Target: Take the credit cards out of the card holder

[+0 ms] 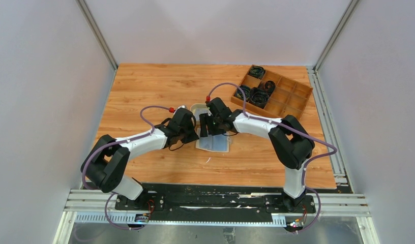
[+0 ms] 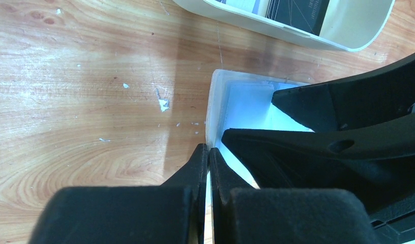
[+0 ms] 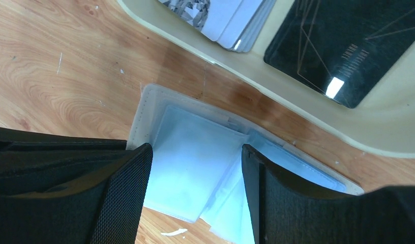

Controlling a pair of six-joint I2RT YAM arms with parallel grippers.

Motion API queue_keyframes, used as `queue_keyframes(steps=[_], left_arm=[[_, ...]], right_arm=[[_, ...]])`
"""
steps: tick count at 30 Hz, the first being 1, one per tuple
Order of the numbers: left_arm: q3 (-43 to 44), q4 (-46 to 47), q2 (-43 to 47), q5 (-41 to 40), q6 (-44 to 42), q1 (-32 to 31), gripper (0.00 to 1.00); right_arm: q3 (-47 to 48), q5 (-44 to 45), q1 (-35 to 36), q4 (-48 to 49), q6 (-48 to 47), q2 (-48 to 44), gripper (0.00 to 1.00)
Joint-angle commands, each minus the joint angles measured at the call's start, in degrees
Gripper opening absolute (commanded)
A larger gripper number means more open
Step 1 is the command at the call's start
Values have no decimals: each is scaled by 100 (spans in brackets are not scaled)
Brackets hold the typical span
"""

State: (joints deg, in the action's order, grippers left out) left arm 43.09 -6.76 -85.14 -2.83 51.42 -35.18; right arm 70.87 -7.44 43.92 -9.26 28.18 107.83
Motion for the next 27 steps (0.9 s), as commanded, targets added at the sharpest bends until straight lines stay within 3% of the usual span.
queue_keyframes(steps=[1, 15, 27], left_arm=[[129, -111, -11, -148, -53, -33, 0], [139, -138, -50, -137, -97, -35, 0], [198, -257, -184, -300, -36, -34, 0]], right_arm=[[297, 97, 179, -101, -117, 249, 68], [706, 732, 413, -648, -256, 562, 69], [415, 1436, 433, -1120, -675, 287, 69]])
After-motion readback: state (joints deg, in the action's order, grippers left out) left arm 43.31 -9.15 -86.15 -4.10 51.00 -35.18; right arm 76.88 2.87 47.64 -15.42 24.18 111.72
